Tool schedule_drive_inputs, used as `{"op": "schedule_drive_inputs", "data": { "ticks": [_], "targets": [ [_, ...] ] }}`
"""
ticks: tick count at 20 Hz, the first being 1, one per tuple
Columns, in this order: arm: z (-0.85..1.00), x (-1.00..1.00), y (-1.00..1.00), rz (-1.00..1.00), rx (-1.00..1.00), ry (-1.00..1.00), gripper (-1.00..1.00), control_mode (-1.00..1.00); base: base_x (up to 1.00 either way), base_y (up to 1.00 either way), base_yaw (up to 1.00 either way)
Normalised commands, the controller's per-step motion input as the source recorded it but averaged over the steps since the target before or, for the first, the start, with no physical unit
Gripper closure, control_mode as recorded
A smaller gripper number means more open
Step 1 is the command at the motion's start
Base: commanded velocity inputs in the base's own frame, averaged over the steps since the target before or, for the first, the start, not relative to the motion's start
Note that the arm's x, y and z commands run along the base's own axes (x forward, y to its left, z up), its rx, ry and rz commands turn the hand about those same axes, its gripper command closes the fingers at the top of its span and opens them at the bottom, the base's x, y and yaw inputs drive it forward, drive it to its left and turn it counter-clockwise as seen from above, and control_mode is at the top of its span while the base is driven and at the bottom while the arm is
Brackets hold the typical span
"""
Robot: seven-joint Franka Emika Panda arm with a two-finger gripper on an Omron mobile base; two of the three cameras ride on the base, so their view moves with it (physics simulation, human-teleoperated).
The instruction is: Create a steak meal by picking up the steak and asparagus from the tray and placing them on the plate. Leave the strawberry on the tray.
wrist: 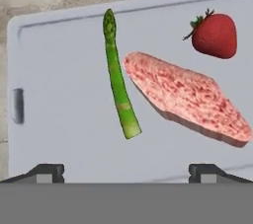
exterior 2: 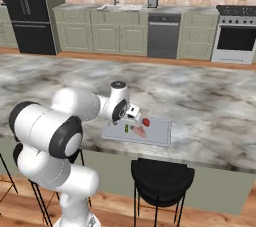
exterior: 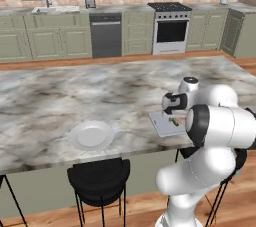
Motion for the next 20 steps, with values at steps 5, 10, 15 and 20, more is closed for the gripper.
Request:
{"op": "schedule_drive_inputs", "data": {
  "ticks": [5, 10, 15, 20],
  "targets": [
    [-0.44, 0.19, 0.00, -0.01, 0.00, 0.04, -1.00, -1.00, 0.00, 0.00, 0.00],
    [-0.32, 0.28, 0.00, -0.02, 0.00, 0.02, -1.00, -1.00, 0.00, 0.00, 0.00],
    [-0.28, 0.35, 0.00, -0.01, 0.00, 0.00, -1.00, -1.00, 0.00, 0.00, 0.00],
    [-0.35, 0.23, 0.00, 0.00, 0.00, 0.00, -1.00, -1.00, 0.00, 0.00, 0.00]
  ]
}}
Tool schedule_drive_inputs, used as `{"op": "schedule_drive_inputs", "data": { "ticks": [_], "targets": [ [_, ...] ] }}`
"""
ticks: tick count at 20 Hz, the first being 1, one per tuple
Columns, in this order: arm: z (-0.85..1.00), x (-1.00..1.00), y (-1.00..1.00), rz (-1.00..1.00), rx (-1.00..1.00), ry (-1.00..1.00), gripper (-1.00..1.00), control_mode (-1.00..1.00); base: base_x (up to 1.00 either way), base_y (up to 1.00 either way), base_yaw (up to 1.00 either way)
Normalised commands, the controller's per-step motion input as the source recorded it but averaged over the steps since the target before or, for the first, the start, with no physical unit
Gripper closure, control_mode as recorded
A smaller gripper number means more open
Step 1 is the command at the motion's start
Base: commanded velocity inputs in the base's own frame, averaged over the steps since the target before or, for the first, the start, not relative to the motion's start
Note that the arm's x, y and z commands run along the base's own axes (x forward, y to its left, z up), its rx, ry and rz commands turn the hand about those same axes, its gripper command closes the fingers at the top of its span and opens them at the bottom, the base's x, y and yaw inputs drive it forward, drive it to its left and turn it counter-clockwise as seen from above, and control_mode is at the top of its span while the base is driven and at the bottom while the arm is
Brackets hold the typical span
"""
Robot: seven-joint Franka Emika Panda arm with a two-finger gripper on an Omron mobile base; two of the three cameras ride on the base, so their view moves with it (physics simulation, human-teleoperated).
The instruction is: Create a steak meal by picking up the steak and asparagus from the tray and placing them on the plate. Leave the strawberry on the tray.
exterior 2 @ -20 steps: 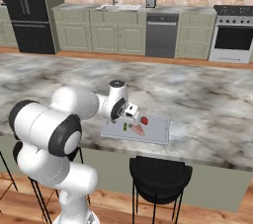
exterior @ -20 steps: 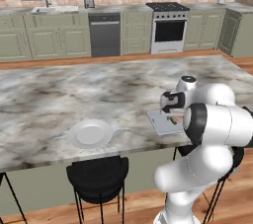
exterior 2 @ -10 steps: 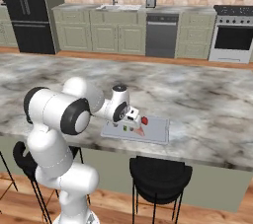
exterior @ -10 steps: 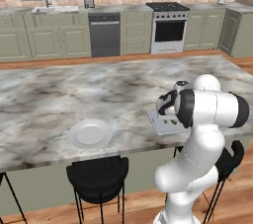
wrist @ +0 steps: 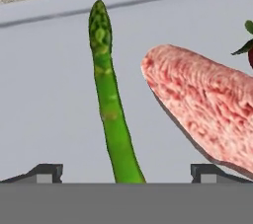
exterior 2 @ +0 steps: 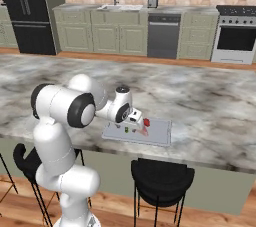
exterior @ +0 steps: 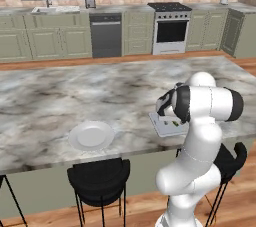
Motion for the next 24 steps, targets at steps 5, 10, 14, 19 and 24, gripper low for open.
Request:
{"op": "schedule_drive_inputs", "data": {
  "ticks": [5, 10, 14, 19, 24],
  "targets": [
    [-0.09, 0.15, 0.08, 0.00, 0.00, 0.00, 1.00, -1.00, 0.00, 0.00, 0.00],
    [-0.03, 0.21, 0.02, 0.00, 0.00, 0.00, 1.00, -1.00, 0.00, 0.00, 0.00],
    [-0.11, 0.05, 0.18, 0.00, 0.00, 0.00, 1.00, -1.00, 0.00, 0.00, 0.00],
    [0.49, -0.11, 0.43, 0.02, -0.02, 0.00, 1.00, -1.00, 0.00, 0.00, 0.00],
    [0.98, -0.45, 0.64, 0.06, -0.05, -0.03, 1.00, -1.00, 0.00, 0.00, 0.00]
  ]
}}
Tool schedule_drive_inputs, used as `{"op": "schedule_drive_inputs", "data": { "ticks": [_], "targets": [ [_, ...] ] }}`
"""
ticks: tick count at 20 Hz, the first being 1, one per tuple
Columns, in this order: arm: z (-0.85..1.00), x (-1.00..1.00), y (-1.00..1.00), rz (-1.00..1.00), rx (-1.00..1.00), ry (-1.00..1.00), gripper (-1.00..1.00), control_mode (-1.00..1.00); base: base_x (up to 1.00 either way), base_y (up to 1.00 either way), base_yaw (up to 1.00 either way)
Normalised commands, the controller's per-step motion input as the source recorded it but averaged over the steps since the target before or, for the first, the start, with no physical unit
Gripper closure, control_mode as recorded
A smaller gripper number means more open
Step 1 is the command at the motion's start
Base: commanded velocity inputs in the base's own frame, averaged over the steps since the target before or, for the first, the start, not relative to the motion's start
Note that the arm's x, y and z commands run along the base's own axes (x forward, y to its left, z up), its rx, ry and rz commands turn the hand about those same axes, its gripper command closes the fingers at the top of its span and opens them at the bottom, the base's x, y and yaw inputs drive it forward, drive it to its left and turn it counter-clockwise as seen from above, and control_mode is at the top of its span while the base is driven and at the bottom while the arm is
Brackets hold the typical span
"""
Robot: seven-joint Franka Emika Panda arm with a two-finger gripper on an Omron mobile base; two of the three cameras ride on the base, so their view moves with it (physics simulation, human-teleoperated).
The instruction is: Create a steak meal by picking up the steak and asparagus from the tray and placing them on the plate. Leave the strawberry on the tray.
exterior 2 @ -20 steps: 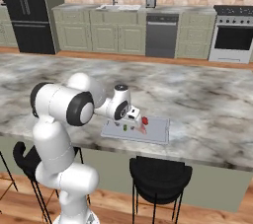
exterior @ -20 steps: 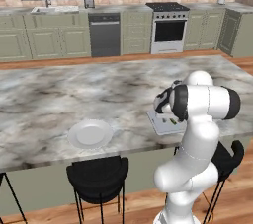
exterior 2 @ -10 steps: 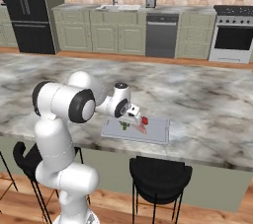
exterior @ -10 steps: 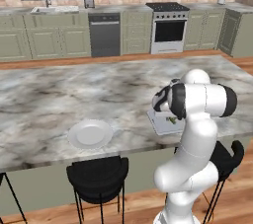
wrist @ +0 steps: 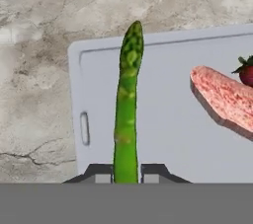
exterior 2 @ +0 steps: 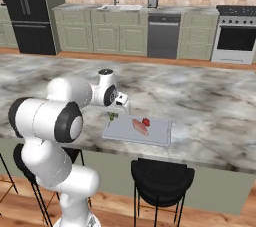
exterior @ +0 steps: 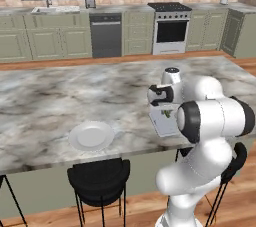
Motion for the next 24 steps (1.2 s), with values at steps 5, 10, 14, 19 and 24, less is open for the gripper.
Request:
{"op": "schedule_drive_inputs", "data": {
  "ticks": [5, 10, 14, 19, 24],
  "targets": [
    [0.70, -0.60, 0.78, 0.08, -0.05, 0.05, 1.00, -1.00, 0.00, 0.00, 0.00],
    [0.31, -0.47, 0.87, 0.11, 0.00, 0.24, 1.00, -1.00, 0.00, 0.00, 0.00],
    [0.01, -0.28, 0.90, 0.12, 0.00, 0.22, 1.00, -1.00, 0.00, 0.00, 0.00],
    [0.00, -0.01, 0.96, 0.09, 0.00, 0.16, 1.00, -1.00, 0.00, 0.00, 0.00],
    [-0.07, 0.00, 0.99, 0.09, 0.00, 0.07, 1.00, -1.00, 0.00, 0.00, 0.00]
  ]
}}
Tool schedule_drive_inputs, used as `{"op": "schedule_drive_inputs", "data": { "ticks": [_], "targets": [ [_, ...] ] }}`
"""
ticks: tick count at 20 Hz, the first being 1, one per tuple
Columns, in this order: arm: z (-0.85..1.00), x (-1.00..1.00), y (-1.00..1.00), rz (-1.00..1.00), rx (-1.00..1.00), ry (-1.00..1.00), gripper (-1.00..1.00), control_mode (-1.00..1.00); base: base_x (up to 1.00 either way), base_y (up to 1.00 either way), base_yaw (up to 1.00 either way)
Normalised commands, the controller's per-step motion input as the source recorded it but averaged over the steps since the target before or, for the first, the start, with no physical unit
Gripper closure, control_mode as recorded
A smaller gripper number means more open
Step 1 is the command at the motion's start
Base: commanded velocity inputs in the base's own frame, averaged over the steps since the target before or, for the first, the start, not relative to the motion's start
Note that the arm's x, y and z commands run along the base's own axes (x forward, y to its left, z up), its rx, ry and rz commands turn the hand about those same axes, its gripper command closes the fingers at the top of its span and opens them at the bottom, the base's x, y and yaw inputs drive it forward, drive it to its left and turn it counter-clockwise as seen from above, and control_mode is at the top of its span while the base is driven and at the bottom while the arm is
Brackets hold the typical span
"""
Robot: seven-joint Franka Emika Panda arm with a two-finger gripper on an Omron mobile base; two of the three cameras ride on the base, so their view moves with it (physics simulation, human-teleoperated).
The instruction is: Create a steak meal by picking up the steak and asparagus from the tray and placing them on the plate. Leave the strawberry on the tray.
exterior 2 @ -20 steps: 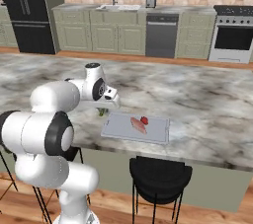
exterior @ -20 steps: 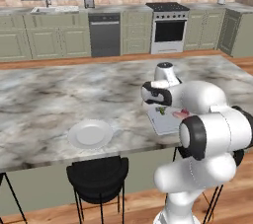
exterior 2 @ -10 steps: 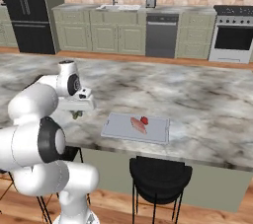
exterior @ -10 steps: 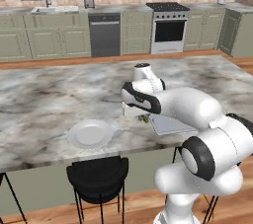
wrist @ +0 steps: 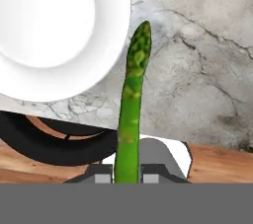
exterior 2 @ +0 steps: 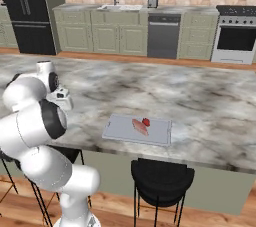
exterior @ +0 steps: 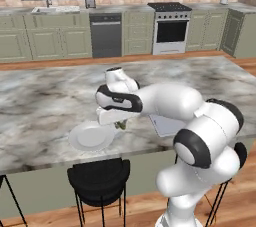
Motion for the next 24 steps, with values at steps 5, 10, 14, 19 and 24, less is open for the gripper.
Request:
{"op": "schedule_drive_inputs", "data": {
  "ticks": [5, 10, 14, 19, 24],
  "targets": [
    [-0.21, 0.08, 0.73, 0.05, -0.06, 0.02, 1.00, -1.00, 0.00, 0.00, 0.00],
    [-0.27, 0.19, 0.51, 0.00, -0.07, 0.00, 1.00, -1.00, 0.00, 0.00, 0.00],
    [-0.33, 0.32, 0.50, 0.00, -0.05, 0.00, 1.00, -1.00, 0.00, 0.00, 0.00],
    [-0.40, 0.34, 0.42, 0.00, -0.02, 0.00, 1.00, -1.00, 0.00, 0.00, 0.00],
    [-0.35, 0.37, 0.27, 0.00, -0.01, 0.00, 1.00, -1.00, 0.00, 0.00, 0.00]
  ]
}}
